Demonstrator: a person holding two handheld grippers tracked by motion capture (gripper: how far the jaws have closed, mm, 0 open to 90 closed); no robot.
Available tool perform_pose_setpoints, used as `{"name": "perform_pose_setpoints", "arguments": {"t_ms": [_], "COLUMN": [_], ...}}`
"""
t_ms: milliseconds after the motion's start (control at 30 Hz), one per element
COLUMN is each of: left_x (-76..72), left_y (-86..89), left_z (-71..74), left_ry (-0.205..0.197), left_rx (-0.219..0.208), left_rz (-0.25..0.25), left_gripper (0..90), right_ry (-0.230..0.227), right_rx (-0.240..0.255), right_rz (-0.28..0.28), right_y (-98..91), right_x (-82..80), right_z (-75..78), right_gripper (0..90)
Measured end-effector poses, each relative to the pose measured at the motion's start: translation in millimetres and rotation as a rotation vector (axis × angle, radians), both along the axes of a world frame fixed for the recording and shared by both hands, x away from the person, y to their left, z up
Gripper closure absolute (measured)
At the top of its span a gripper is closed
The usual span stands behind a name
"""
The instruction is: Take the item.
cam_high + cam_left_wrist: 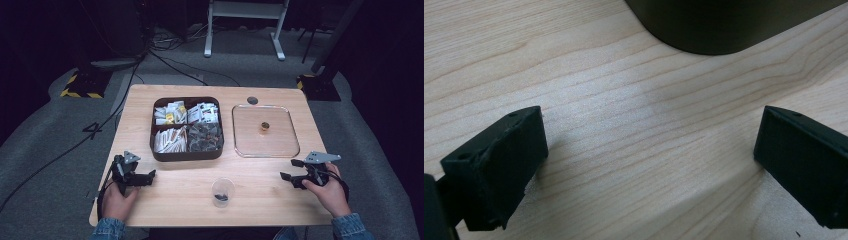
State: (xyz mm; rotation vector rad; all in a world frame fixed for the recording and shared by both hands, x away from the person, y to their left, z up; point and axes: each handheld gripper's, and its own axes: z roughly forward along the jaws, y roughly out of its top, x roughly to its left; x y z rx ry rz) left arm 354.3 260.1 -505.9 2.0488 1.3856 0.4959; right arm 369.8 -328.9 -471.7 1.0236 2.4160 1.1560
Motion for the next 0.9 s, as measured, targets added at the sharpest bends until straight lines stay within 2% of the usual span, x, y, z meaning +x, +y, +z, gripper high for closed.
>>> {"name": "perform_pose_setpoints", "arguments": {"t_ms": [133, 200, 333, 433, 467, 500, 600, 900], "left_x": [0.0, 0.0, 0.0, 0.0, 0.0, 0.0, 0.0, 0.0], "left_y": [0.0, -0.1, 0.0, 0.0, 0.0, 0.0, 0.0, 0.0], "left_z": [0.0, -0.1, 0.0, 0.0, 0.0, 0.0, 0.0, 0.0], "left_ry": [0.0, 0.001, 0.0, 0.0, 0.0, 0.0, 0.0, 0.0], "left_rx": [0.0, -0.002, 0.0, 0.0, 0.0, 0.0, 0.0, 0.0], "left_rz": [0.0, 0.001, 0.0, 0.0, 0.0, 0.0, 0.0, 0.0], "left_gripper": [1.1, 1.1, 1.1, 1.1, 1.1, 1.1, 1.1, 1.1], "right_ry": [0.015, 0.018, 0.033, 0.033, 0.021, 0.004, -0.002, -0.002], "right_rx": [-0.003, -0.023, -0.023, -0.059, -0.086, -0.089, -0.082, -0.084], "right_rz": [-0.004, -0.008, -0.008, -0.004, 0.009, 0.013, 0.006, 0.002], "right_y": [-0.3, -0.6, -0.3, 0.7, 2.4, 3.6, 5.5, 6.5], "right_x": [0.8, 2.1, 2.6, 2.3, 2.0, 2.0, 2.6, 2.9], "right_z": [-8.5, -15.7, -21.0, -24.4, -28.7, -30.8, -32.7, -33.0], "right_gripper": [25.6, 25.0, 23.8, 21.6, 15.1, 12.3, 8.9, 8.1]}}
